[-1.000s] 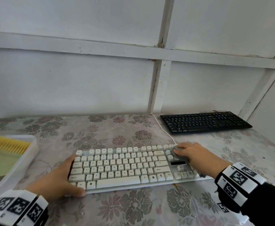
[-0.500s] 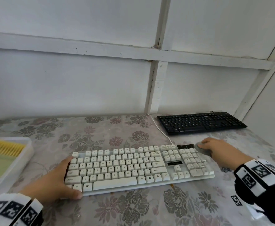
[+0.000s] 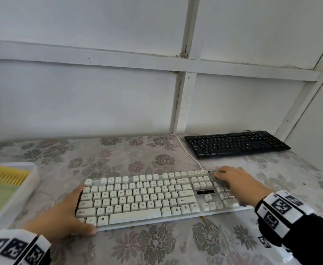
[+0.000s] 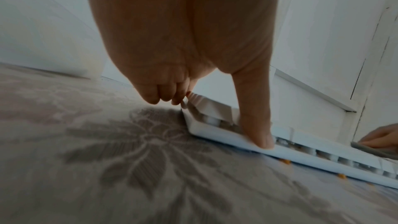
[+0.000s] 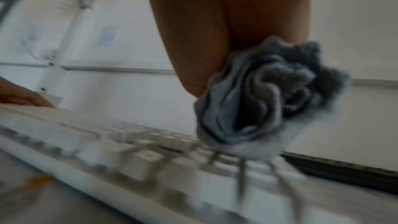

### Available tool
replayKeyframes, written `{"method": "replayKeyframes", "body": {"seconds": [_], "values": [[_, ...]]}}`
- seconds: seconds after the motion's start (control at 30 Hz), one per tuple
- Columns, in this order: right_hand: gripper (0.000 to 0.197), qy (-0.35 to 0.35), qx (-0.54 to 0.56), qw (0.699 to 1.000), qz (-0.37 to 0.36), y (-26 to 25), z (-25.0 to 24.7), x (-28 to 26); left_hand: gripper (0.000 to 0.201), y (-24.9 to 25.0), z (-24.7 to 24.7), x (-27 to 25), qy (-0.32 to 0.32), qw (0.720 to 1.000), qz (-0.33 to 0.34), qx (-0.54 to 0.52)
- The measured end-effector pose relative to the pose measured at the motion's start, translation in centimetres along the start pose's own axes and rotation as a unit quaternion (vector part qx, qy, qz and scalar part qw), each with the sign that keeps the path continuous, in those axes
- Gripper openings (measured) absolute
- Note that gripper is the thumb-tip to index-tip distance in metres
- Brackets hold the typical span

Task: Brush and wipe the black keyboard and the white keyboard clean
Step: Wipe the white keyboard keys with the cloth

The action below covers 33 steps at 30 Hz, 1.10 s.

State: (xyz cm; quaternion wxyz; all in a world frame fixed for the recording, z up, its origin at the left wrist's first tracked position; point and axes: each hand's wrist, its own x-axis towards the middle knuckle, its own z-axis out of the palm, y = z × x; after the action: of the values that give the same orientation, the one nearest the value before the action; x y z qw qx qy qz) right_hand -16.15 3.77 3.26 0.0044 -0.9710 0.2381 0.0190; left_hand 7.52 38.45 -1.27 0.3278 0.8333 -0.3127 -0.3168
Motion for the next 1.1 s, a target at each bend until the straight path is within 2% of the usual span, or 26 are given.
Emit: {"method": "replayKeyframes", "body": {"seconds": [0.13,0.27,0.43,0.57,0.63,0.83,0.97,1.03,1.1], "values": [[0.036,-0.034,-0.053,0.996,0.068,3.6,0.1,0.0,0.166,-0.1,0.1,0.0,0.009,1.0,0.009,-0.002],[0.029,-0.031,-0.052,0.995,0.081,3.3,-0.2,0.9,0.164,-0.2,0.0,0.1,0.011,1.0,0.013,-0.009],[0.034,0.003,0.049,0.997,-0.051,-2.6,-0.4,2.1,0.166,-0.1,0.0,-0.1,0.007,1.0,-0.002,-0.002],[0.029,0.006,0.025,0.992,-0.122,-5.5,0.8,2.4,0.166,-0.1,-0.1,-0.2,0.011,1.0,-0.01,0.011],[0.031,-0.007,-0.006,0.996,-0.094,-4.9,0.9,1.7,0.165,0.0,-0.1,-0.3,0.01,1.0,-0.008,0.013],[0.035,-0.012,-0.035,0.998,0.049,0.7,-0.2,-0.3,0.168,0.6,-0.1,-0.6,0.008,1.0,-0.016,0.003],[0.033,-0.042,-0.048,0.991,0.113,2.8,-0.7,0.1,0.153,0.6,0.0,-0.6,0.013,0.999,-0.029,0.011],[0.033,-0.038,-0.014,0.993,0.111,2.6,-0.9,0.9,0.141,0.7,0.1,-0.5,0.016,0.999,-0.037,0.019],[0.036,-0.022,0.015,0.998,0.056,0.5,-1.1,1.9,0.131,0.7,0.2,-0.3,0.016,0.998,-0.046,0.032]]}}
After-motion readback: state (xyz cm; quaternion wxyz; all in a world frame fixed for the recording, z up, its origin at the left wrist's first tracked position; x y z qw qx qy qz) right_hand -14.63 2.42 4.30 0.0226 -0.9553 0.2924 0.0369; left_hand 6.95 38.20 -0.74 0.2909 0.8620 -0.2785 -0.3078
